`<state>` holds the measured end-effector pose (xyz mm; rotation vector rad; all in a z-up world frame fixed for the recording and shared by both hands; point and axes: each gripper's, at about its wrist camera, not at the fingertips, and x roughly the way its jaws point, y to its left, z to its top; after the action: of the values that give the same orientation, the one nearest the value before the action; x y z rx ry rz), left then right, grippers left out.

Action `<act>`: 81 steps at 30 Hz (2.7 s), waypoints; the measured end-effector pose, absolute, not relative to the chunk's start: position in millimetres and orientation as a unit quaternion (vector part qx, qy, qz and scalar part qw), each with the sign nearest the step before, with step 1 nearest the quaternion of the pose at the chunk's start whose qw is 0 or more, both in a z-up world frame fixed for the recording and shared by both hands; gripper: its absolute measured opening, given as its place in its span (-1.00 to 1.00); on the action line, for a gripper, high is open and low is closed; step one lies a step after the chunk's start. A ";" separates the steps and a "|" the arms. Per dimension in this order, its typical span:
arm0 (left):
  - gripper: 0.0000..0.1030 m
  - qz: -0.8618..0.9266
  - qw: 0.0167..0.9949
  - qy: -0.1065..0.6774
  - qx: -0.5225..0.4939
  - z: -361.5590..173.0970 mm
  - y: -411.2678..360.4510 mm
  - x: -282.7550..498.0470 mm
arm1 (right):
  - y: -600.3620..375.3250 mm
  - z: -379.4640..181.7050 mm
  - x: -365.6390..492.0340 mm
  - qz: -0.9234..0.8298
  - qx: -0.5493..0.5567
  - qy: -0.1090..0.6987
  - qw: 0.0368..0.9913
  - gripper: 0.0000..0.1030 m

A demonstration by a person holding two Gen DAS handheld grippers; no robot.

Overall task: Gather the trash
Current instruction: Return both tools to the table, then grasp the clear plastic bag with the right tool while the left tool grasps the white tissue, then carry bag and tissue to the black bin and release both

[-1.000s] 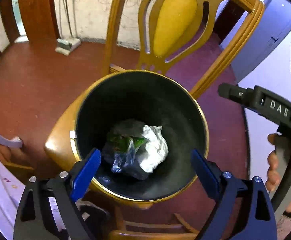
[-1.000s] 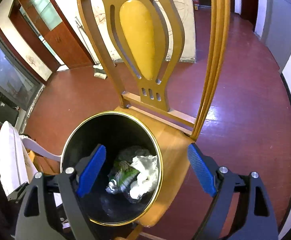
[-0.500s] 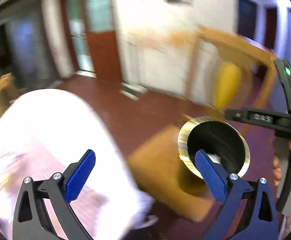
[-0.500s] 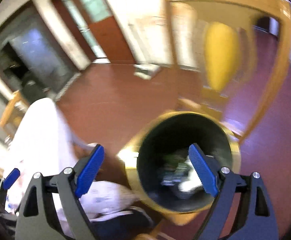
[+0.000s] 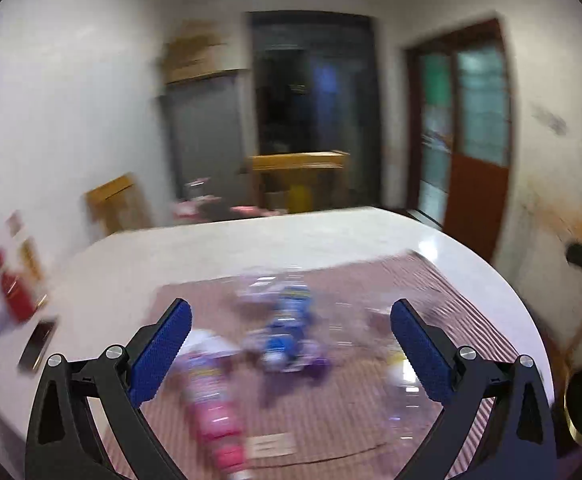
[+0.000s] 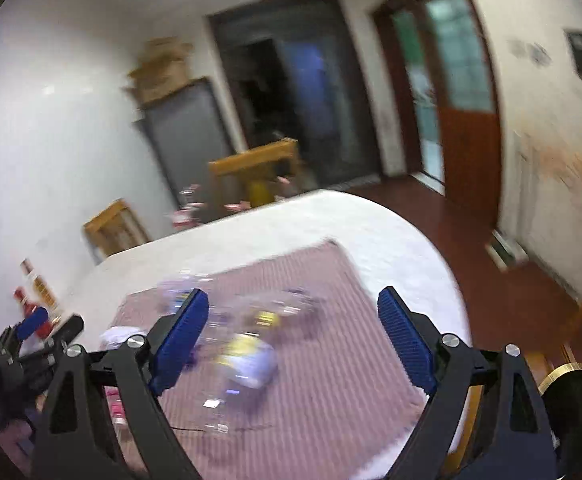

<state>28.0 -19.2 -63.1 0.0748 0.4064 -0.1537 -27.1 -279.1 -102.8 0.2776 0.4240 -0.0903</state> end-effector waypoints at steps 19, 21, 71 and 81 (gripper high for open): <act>0.88 -0.036 0.969 0.243 -0.027 -91.9 58.8 50.7 | -208.9 -104.2 18.1 0.004 0.079 0.254 0.964 0.68; 0.88 -0.037 0.968 0.248 -0.025 -94.5 57.4 54.7 | -202.7 -113.1 31.8 0.014 0.042 0.276 0.960 0.68; -1.00 -0.031 0.904 0.400 -0.144 -157.0 113.9 227.0 | -275.2 -152.3 173.4 0.082 0.075 0.363 0.925 -0.87; -1.00 -0.138 0.929 0.333 -0.085 -88.5 41.3 181.4 | -280.4 -148.7 137.6 0.095 0.116 0.353 0.924 -0.88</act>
<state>181.4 41.3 -88.5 -0.1734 0.6820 -0.2827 137.6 -280.4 -148.7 0.2372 0.7235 0.1948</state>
